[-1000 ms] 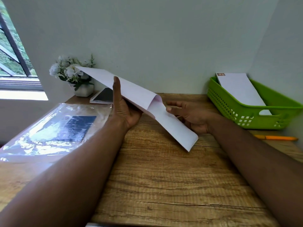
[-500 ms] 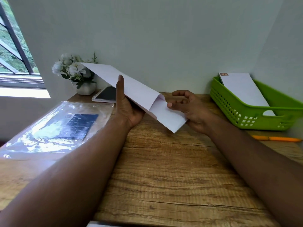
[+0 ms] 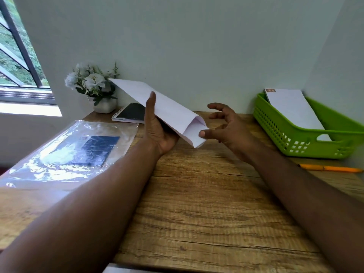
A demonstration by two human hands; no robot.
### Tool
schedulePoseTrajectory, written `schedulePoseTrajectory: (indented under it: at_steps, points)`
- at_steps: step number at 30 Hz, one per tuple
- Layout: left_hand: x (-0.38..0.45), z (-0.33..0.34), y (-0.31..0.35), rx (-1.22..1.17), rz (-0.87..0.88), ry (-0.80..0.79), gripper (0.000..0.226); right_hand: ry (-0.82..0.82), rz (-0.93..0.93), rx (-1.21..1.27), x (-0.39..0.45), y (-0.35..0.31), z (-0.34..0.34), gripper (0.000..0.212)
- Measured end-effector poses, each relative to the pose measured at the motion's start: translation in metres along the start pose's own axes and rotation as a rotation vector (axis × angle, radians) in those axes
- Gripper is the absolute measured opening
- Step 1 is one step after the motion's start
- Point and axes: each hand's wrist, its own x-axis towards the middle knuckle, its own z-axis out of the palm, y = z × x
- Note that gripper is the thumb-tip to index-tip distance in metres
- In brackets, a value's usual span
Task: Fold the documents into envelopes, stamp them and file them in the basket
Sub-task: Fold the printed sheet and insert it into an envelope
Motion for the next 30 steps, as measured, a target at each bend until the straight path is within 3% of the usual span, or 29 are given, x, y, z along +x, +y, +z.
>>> schedulePoseTrajectory:
  at_steps: [3,6,11,14,22,27,30]
  points:
    - [-0.001,0.004,-0.008,0.034,-0.065,-0.019,0.082,0.083,-0.171,-0.253,-0.001,0.003,0.002,0.080]
    - [-0.002,0.007,-0.012,0.045,-0.123,-0.083,0.078,0.085,-0.311,-0.387,-0.002,0.003,0.005,0.081]
    - [0.001,0.002,-0.008,-0.003,-0.143,-0.086,0.093,-0.257,-0.214,-0.354,-0.004,-0.008,-0.012,0.097]
    - [0.001,0.001,-0.005,-0.024,-0.112,-0.057,0.090,-0.325,-0.194,-0.376,-0.007,-0.010,-0.016,0.106]
    - [-0.009,0.011,-0.011,0.003,-0.198,-0.094,0.083,-0.015,-0.344,-0.468,-0.005,-0.003,-0.002,0.088]
    - [-0.012,0.022,-0.014,0.083,-0.232,-0.075,0.057,0.178,-0.590,-0.896,-0.002,0.001,-0.001,0.061]
    - [-0.008,0.021,-0.008,0.168,-0.245,-0.051,0.047,0.204,-0.660,-1.068,-0.003,-0.002,-0.002,0.051]
